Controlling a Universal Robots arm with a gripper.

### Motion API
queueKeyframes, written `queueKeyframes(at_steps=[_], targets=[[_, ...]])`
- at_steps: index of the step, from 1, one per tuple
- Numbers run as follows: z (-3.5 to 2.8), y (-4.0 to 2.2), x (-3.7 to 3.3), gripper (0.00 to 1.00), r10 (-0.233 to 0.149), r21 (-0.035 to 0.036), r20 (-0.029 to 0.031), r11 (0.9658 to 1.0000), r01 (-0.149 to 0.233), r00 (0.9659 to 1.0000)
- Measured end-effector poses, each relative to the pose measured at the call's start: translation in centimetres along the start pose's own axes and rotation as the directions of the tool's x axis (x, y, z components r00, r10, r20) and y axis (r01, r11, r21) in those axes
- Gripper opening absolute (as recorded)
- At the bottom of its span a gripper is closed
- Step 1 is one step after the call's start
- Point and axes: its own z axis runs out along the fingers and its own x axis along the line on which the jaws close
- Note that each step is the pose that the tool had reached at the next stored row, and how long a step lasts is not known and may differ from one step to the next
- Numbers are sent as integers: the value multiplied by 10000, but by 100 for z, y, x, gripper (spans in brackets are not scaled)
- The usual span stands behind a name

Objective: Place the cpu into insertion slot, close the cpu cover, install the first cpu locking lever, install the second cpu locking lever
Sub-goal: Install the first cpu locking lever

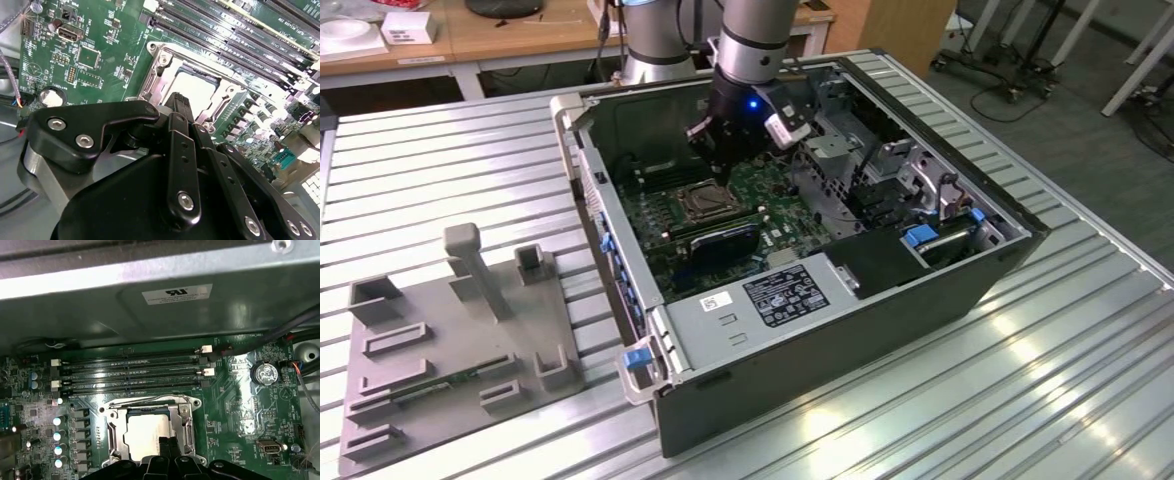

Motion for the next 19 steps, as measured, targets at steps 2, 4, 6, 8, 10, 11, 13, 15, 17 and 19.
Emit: queueKeyframes(at_steps=[2,4,6,8,10,11,13,15,17,19], targets=[[-1,0,3,11,-2,-4,75,10000,2,10000],[1,-1,17,11,-18,-31,335,10000,19,9994],[3,-3,32,11,-32,-55,570,10000,35,9984],[4,-3,38,11,-33,-57,585,10000,37,9983],[5,-6,65,11,-34,-55,597,10000,37,9982],[7,-8,88,11,-34,-56,608,10000,38,9981],[12,-13,137,11,-36,-60,629,10000,40,9980],[18,-18,187,11,-36,-61,643,10000,40,9979],[22,-23,233,11,-38,-61,659,10000,42,9978],[23,-23,244,11,-38,-61,664,10000,43,9978]])
